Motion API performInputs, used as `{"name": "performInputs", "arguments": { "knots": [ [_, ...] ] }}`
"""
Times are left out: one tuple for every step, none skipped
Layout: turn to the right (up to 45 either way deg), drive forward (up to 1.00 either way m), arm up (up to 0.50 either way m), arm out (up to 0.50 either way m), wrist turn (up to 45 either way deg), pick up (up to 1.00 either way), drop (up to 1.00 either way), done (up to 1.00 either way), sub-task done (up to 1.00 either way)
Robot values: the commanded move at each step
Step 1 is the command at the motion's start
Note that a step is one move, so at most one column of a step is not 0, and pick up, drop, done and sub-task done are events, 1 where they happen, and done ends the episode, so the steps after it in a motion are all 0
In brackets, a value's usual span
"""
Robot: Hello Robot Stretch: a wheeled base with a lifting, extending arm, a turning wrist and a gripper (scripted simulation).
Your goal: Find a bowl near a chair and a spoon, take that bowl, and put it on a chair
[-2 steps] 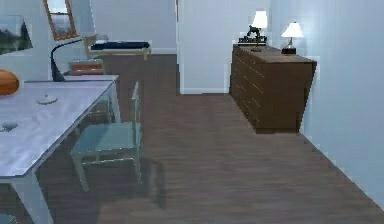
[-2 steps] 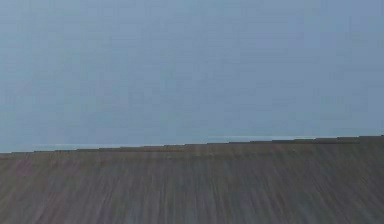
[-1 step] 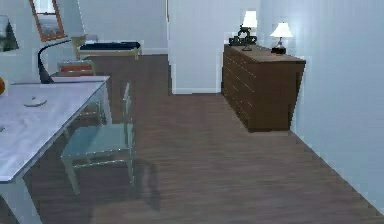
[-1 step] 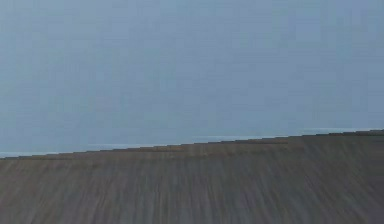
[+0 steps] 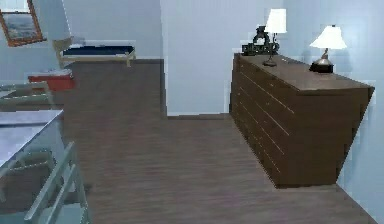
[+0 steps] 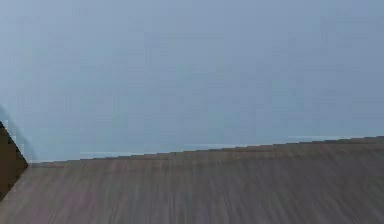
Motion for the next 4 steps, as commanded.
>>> {"name": "performInputs", "arguments": {
  "knots": [
    [12.0, 0.00, 0.00, 0.00, 0.0, 0.00, 0.00, 0.00, 0.00],
    [0.0, 0.20, 0.00, 0.00, 0.0, 0.00, 0.00, 0.00, 0.00],
    [-15.0, 0.00, 0.00, 0.00, 0.0, 0.00, 0.00, 0.00, 0.00],
    [0.0, 0.20, 0.00, 0.00, 0.0, 0.00, 0.00, 0.00, 0.00]
  ]
}}
